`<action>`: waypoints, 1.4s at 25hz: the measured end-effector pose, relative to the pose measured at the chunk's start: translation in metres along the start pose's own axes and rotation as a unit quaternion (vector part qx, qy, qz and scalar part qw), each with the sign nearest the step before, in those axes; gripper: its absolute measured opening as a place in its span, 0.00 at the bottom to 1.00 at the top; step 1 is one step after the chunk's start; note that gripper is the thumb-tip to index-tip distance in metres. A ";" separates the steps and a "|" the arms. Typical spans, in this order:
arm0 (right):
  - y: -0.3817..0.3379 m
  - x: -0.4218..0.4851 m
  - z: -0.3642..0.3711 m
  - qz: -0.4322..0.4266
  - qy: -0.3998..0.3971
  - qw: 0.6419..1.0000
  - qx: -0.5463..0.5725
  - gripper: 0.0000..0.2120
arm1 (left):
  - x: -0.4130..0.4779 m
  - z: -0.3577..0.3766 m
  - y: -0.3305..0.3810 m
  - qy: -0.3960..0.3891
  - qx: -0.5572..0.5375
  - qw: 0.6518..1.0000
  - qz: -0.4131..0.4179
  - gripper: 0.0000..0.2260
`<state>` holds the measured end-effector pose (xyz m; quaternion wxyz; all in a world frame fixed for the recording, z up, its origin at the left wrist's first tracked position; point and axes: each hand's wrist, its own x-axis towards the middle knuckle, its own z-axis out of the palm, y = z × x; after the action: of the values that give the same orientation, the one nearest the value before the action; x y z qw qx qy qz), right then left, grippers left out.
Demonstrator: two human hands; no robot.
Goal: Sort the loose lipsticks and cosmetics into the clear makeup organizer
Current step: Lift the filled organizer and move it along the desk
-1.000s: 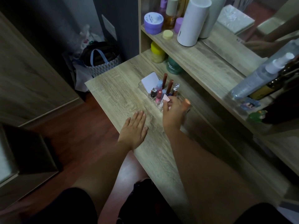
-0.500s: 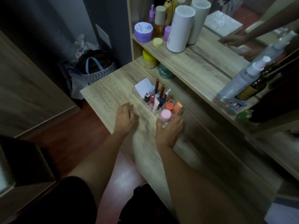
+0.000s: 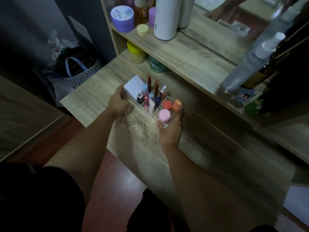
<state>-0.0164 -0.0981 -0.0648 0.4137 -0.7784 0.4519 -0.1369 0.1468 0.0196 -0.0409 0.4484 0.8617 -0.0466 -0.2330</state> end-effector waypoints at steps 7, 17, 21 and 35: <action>0.000 -0.005 -0.004 0.022 0.015 0.999 0.038 0.49 | -0.003 -0.001 0.002 -0.006 0.034 0.999 0.030 0.29; 0.030 -0.020 -0.041 0.037 0.029 0.997 0.054 0.49 | -0.049 0.026 0.017 -0.032 0.063 0.997 0.036 0.31; 0.055 -0.029 -0.066 0.045 0.047 0.996 0.067 0.49 | -0.079 0.050 0.024 -0.040 0.066 0.996 0.038 0.34; 0.157 -0.066 -0.184 0.055 0.046 0.997 -0.022 0.49 | -0.189 0.152 0.034 -0.060 0.054 0.995 0.060 0.33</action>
<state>-0.2537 -0.1793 -0.0605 0.3824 -0.7539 0.5157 -0.1398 -0.0837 -0.0604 -0.0207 0.4112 0.8646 -0.1374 -0.2539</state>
